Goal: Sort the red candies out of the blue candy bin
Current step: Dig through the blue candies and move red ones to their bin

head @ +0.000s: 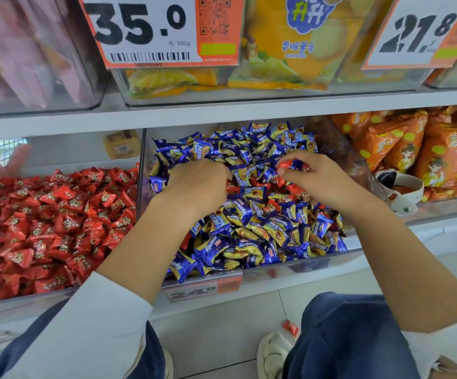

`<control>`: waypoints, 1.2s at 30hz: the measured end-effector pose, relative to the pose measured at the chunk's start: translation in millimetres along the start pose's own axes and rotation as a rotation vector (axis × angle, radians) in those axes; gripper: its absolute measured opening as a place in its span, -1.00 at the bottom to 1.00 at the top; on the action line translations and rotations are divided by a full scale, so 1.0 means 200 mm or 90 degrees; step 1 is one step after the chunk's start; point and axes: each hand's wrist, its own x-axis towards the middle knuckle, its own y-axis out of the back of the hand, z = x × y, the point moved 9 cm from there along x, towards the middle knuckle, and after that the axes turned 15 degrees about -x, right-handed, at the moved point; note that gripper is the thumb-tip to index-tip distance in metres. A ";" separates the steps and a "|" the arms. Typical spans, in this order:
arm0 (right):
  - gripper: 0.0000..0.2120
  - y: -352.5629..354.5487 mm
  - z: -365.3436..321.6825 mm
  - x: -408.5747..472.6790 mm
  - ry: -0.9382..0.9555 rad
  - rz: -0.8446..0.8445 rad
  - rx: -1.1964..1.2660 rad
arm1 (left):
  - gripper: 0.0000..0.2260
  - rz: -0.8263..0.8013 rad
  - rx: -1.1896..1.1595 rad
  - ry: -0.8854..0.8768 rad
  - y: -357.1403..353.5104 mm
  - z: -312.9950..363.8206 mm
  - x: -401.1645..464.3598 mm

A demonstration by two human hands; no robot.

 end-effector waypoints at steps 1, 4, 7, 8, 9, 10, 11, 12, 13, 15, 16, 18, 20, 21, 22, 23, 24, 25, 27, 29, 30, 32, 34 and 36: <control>-0.77 0.01 0.01 -0.01 -0.020 0.003 0.041 | -0.62 0.017 0.008 0.010 0.01 -0.01 0.00; -0.71 0.01 0.05 -0.02 -0.075 0.003 0.181 | -0.64 0.035 -0.006 0.011 0.03 -0.02 0.00; -0.80 0.01 0.02 -0.04 -0.073 -0.032 0.335 | -0.69 0.069 -0.052 -0.012 0.09 0.01 -0.06; -0.82 0.01 0.00 -0.05 -0.061 -0.054 0.373 | -0.71 0.084 -0.075 -0.021 0.12 0.02 -0.08; -0.83 0.00 -0.04 -0.07 -0.044 -0.080 0.405 | -0.72 0.101 -0.098 -0.030 0.16 0.03 -0.12; -0.83 -0.02 -0.09 -0.09 -0.026 -0.103 0.424 | -0.72 0.118 -0.121 -0.042 0.20 0.03 -0.16; -0.81 -0.03 -0.14 -0.11 -0.009 -0.119 0.424 | -0.73 0.135 -0.147 -0.055 0.24 0.02 -0.21; -0.80 -0.06 -0.18 -0.13 0.007 -0.128 0.404 | -0.75 0.150 -0.176 -0.066 0.28 0.01 -0.25; -0.79 -0.08 -0.22 -0.15 0.022 -0.130 0.373 | -0.76 0.164 -0.209 -0.074 0.31 -0.02 -0.30; -0.81 -0.14 -0.27 -0.15 0.024 -0.115 0.302 | -0.80 0.191 -0.275 -0.077 0.35 -0.10 -0.38; -0.82 -0.15 -0.28 -0.14 0.012 -0.101 0.263 | -0.82 0.205 -0.301 -0.079 0.36 -0.14 -0.41; -0.77 -0.19 -0.29 -0.12 -0.020 -0.083 0.205 | -0.86 0.225 -0.340 -0.085 0.37 -0.20 -0.46; -0.65 -0.23 -0.32 -0.11 -0.044 -0.092 0.204 | -0.87 0.241 -0.373 -0.089 0.39 -0.26 -0.49; -0.61 -0.24 -0.34 -0.12 -0.049 -0.098 0.210 | -0.87 0.248 -0.383 -0.082 0.39 -0.29 -0.50; -0.59 -0.25 -0.36 -0.12 -0.052 -0.100 0.211 | -0.87 0.252 -0.388 -0.071 0.40 -0.32 -0.51; -0.57 -0.26 -0.37 -0.13 -0.054 -0.100 0.204 | -0.87 0.256 -0.388 -0.062 0.41 -0.35 -0.52; -0.55 -0.27 -0.39 -0.14 -0.054 -0.100 0.196 | -0.87 0.258 -0.385 -0.055 0.41 -0.38 -0.52; -0.55 -0.27 -0.40 -0.14 -0.055 -0.101 0.188 | -0.87 0.259 -0.380 -0.049 0.42 -0.40 -0.53; -0.59 -0.28 -0.42 -0.14 -0.051 -0.101 0.182 | -0.87 0.264 -0.367 -0.037 0.42 -0.43 -0.55; -0.67 -0.28 -0.43 -0.14 -0.042 -0.089 0.181 | -0.85 0.273 -0.361 -0.028 0.43 -0.45 -0.56; -0.72 -0.28 -0.43 -0.13 -0.036 -0.080 0.172 | -0.85 0.276 -0.360 -0.025 0.43 -0.46 -0.57; -0.80 -0.26 -0.41 -0.13 -0.031 -0.056 0.146 | -0.85 0.280 -0.356 -0.022 0.44 -0.46 -0.58; -0.87 -0.21 -0.38 -0.12 -0.040 -0.017 0.136 | -0.86 0.283 -0.358 -0.017 0.44 -0.47 -0.58; -0.89 -0.15 -0.33 -0.13 -0.065 0.027 0.124 | -0.88 0.288 -0.359 -0.004 0.44 -0.49 -0.57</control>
